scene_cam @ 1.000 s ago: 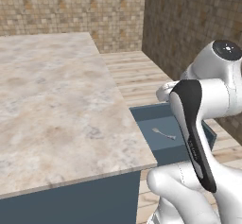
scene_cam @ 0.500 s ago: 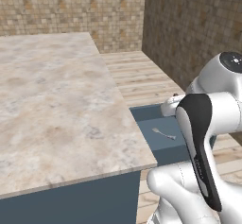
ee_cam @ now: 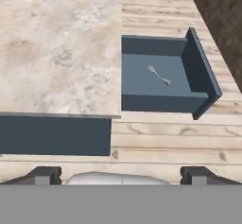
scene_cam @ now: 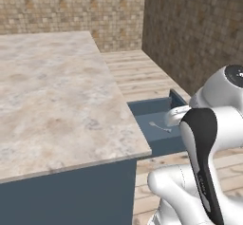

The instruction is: Organize the utensils by type. Pick up the wooden spoons from the counter and place them in the open cabinet. Then pick up the metallic utensils from the counter and place them in the open drawer.

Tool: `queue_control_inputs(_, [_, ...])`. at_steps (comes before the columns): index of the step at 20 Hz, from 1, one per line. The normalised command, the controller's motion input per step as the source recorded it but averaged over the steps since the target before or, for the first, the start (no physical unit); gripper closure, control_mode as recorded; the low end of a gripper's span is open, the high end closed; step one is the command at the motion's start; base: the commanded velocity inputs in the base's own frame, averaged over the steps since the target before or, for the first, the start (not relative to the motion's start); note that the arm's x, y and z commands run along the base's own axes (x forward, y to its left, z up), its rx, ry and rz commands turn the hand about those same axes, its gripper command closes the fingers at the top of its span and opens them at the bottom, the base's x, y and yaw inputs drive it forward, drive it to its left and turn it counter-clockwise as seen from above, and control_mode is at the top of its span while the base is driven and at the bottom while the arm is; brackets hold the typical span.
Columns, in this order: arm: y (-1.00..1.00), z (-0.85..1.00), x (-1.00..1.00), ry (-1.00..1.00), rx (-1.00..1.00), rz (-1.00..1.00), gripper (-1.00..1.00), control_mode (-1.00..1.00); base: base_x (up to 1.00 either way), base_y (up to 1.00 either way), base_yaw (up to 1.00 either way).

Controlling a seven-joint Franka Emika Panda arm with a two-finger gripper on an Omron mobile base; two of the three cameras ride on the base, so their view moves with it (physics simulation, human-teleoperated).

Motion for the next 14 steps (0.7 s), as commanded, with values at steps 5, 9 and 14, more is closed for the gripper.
queue_control_inputs(5, [0.00,0.00,0.00,0.00,0.00,0.00,-1.00,1.00,-0.87,0.00,0.13])
queue_control_inputs(9, [0.00,0.00,0.00,0.00,0.00,0.00,-1.00,1.00,-1.00,0.00,0.30])
queue_control_inputs(14, [0.00,0.00,0.00,0.00,0.00,0.00,-1.00,1.00,-0.90,0.10,0.62])
